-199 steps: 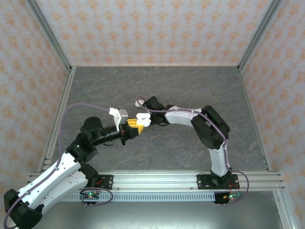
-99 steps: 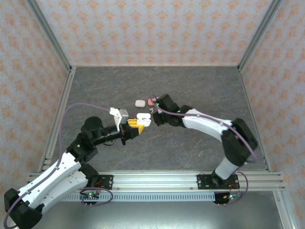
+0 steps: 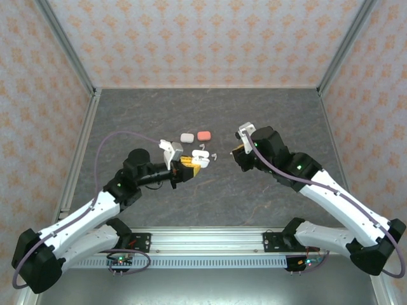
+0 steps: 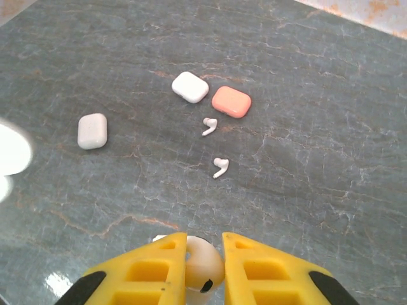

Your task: Insert wireless bluetooth earbuds into charging case

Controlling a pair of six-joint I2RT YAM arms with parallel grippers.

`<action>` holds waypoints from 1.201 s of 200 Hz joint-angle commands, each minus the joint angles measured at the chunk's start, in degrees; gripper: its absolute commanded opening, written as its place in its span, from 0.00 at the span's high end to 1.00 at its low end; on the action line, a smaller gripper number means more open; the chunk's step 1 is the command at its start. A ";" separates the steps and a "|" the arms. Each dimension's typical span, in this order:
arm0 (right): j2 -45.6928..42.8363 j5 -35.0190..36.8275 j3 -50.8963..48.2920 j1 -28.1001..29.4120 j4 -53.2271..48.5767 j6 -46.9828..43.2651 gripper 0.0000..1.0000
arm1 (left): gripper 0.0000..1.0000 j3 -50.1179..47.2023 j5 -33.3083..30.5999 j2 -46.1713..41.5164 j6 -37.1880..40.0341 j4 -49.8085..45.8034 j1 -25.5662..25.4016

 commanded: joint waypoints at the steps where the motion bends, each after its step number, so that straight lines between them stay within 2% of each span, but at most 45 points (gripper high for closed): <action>1: 1.34 -1.32 3.57 1.51 -5.22 -5.64 0.83 | 1.00 1.00 3.16 1.92 0.57 5.85 -1.04; 77: 6.28 -4.95 9.11 5.00 -7.52 -12.26 0.83 | 1.00 4.02 6.82 8.59 2.58 5.49 -2.49; 240: 8.72 -9.04 9.05 6.51 -8.17 -14.22 0.83 | 1.00 4.81 6.83 7.82 2.82 4.74 -2.85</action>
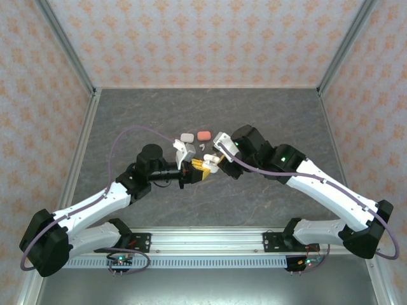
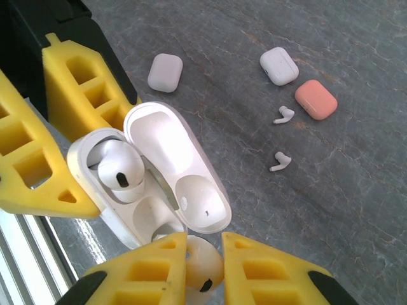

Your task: Insert wireless bluetooth earbuds into charging case

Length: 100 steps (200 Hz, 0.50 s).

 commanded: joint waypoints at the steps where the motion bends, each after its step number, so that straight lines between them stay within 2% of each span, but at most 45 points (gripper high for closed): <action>1: 0.04 -1.56 1.60 0.34 -1.48 -0.95 0.83 | 1.00 2.08 1.20 -1.05 1.24 1.91 -0.64; 100: 4.44 -5.72 5.80 0.35 -5.20 2.30 0.83 | 1.00 2.10 1.01 -1.99 1.49 3.12 -1.52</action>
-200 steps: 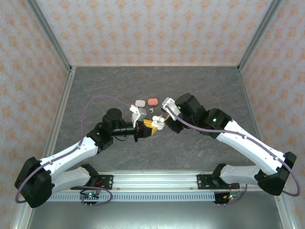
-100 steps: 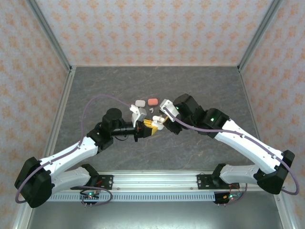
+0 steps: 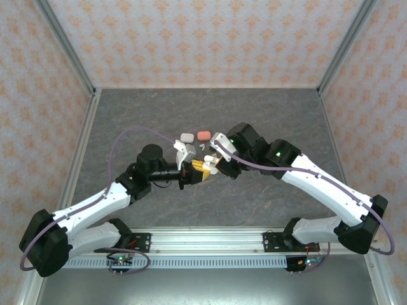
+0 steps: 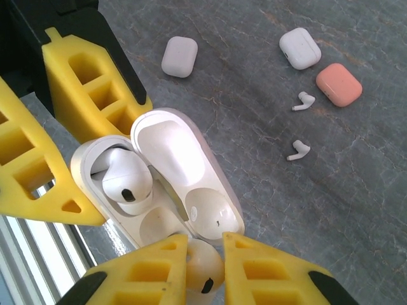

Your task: Insert wireless bluetooth earbuds into charging case

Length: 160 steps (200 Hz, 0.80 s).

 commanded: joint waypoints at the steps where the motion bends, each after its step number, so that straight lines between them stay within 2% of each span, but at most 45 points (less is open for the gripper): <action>1: 0.81 -3.32 2.05 0.35 -0.85 1.40 0.83 | 1.00 2.05 0.47 -1.70 1.49 3.59 -1.17; 118: 0.15 -3.33 7.24 0.37 0.58 3.51 0.77 | 1.00 0.06 -1.55 -3.37 2.71 7.23 -1.72; 160: 0.33 -2.36 8.38 0.30 0.34 3.95 0.70 | 1.00 -0.47 -2.38 -4.21 2.80 7.89 -1.81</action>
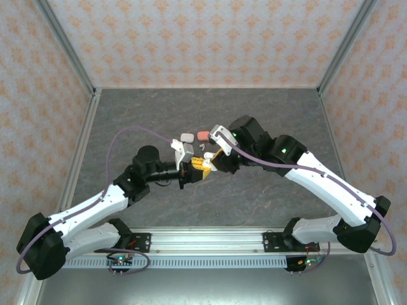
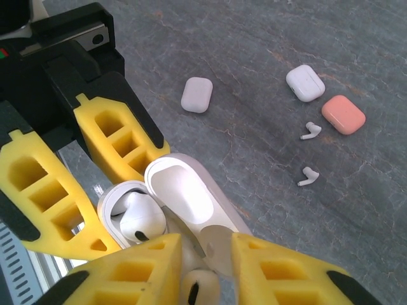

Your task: Insert wireless bluetooth earbuds into charging case

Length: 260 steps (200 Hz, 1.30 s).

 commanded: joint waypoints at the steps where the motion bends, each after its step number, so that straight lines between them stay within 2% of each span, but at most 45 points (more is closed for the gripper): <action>1: -0.23 0.18 2.17 0.30 1.29 0.87 0.70 | 1.00 -0.47 -0.81 -1.94 1.69 3.74 -0.65; 32: -0.53 0.57 2.40 0.36 2.24 1.38 0.64 | 1.00 -0.75 -1.10 -2.45 1.71 3.81 -0.69; 82: -4.24 -0.66 3.00 -0.07 7.52 5.08 0.46 | 1.00 -1.02 -1.71 -2.45 1.72 4.10 -0.69; 116: -9.60 -2.22 -0.10 -4.06 10.19 8.61 0.38 | 1.00 -1.19 -1.89 -2.95 1.15 5.03 -0.74; 152: -13.12 -2.24 -5.56 -7.87 8.24 10.49 0.32 | 1.00 -1.20 -2.28 -4.07 1.00 5.13 -0.65; 182: -13.17 -2.28 -8.38 -8.29 6.12 11.32 0.30 | 1.00 -1.25 -2.64 -4.73 0.92 4.94 -0.69; 260: -10.59 -9.00 -9.12 -8.29 6.73 11.57 0.31 | 1.00 -1.10 -3.12 -4.82 1.16 4.25 -0.69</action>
